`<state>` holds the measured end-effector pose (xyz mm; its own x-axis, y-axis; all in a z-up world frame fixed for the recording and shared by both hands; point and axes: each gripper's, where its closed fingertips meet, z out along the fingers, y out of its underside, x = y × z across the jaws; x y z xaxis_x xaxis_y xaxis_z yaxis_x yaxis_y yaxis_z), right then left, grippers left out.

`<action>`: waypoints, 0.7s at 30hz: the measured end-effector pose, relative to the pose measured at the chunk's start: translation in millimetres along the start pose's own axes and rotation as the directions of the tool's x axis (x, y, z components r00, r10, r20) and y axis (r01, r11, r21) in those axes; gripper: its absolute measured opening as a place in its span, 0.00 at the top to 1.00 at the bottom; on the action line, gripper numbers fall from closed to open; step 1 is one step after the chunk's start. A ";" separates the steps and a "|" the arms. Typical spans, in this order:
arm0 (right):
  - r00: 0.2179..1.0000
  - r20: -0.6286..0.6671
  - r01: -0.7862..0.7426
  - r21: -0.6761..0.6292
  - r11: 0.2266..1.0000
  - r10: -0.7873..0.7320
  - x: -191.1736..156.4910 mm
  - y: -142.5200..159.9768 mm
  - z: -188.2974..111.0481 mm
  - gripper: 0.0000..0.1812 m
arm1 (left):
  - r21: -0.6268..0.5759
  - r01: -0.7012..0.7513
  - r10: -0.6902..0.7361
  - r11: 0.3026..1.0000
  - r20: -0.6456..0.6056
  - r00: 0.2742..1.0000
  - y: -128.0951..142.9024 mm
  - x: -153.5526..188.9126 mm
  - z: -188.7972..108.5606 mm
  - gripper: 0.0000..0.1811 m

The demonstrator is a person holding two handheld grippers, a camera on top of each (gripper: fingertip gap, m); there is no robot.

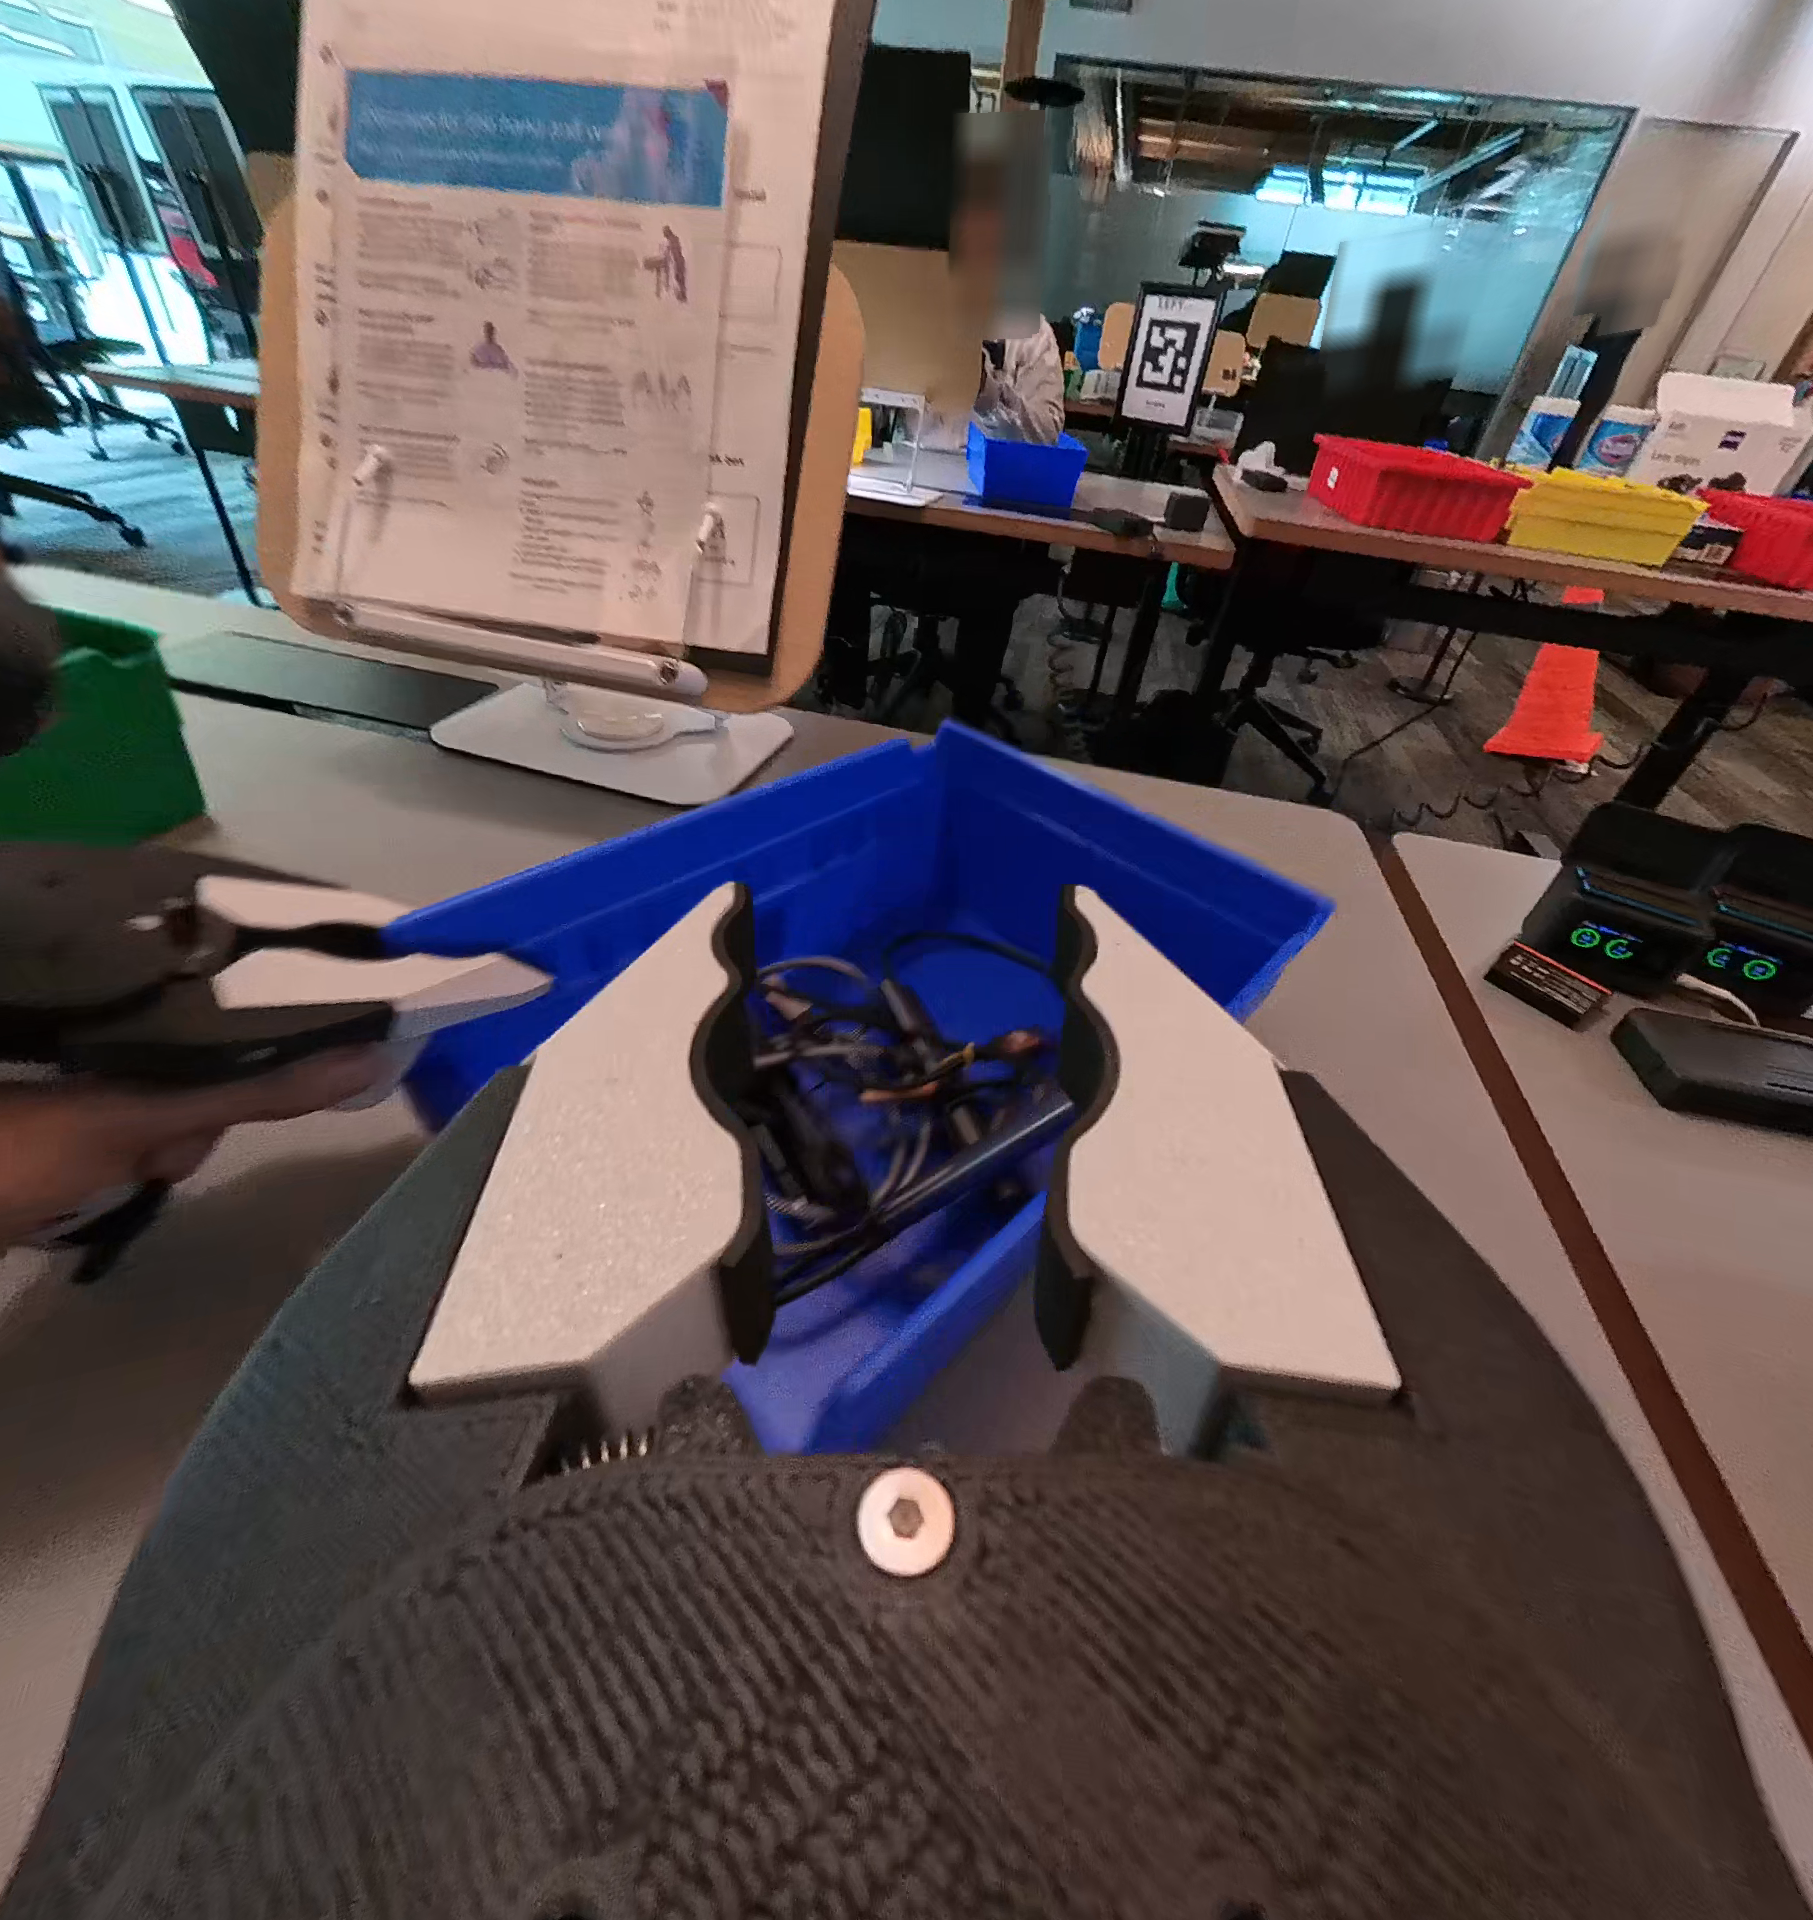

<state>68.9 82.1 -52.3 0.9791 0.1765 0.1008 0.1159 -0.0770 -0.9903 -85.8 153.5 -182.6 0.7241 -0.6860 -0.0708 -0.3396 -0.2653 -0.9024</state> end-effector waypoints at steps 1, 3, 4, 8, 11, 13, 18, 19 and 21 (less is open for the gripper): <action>1.000 0.012 -0.010 0.012 1.000 0.010 -4.4 -4.2 -0.7 0.69 | -0.004 -0.007 0.007 1.000 -0.007 1.000 9.6 -5.3 -19.6 0.99; 0.999 0.051 -0.019 0.031 0.999 0.018 -19.8 -13.4 -0.8 0.68 | 0.000 -0.015 0.015 1.000 -0.015 1.000 29.7 -15.8 -61.1 0.99; 0.997 0.076 -0.016 0.035 0.999 0.013 -31.0 -17.5 0.0 0.68 | 0.001 -0.010 0.010 1.000 -0.016 1.000 40.2 -20.7 -82.9 0.99; 0.984 0.174 -0.017 -0.063 0.998 0.028 -92.4 -18.1 11.2 0.58 | 0.012 -0.005 0.005 1.000 0.022 1.000 79.3 -38.5 -165.9 0.98; 0.948 0.316 -0.031 -0.047 0.998 0.044 -163.8 -34.8 20.0 0.47 | 0.059 -0.016 0.011 0.998 0.082 0.997 99.7 -52.1 -212.9 0.98; 0.916 0.398 -0.038 -0.048 0.998 0.054 -215.4 -49.6 33.3 0.44 | 0.099 -0.008 -0.006 0.995 0.138 0.990 107.8 -62.8 -231.5 0.98; 0.804 0.570 -0.020 -0.259 0.966 0.170 -350.3 -53.3 97.2 0.36 | 0.105 -0.048 0.028 0.993 0.182 0.983 112.5 -68.0 -242.0 0.98; 0.799 0.563 -0.028 -0.312 0.950 0.209 -368.6 -48.1 113.9 0.38 | 0.112 -0.044 0.023 0.993 0.183 0.983 112.3 -68.1 -242.1 0.98; 0.793 0.536 -0.035 -0.435 0.900 0.290 -399.6 -31.8 141.9 0.38 | 0.112 -0.039 0.018 0.993 0.177 0.984 112.4 -68.7 -242.0 0.98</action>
<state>-349.7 153.3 -74.7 0.7207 0.6432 -0.2586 0.1427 -0.5027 -0.8526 -319.0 6.9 -176.3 0.8124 -0.5604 -0.1613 -0.2980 -0.1612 -0.9408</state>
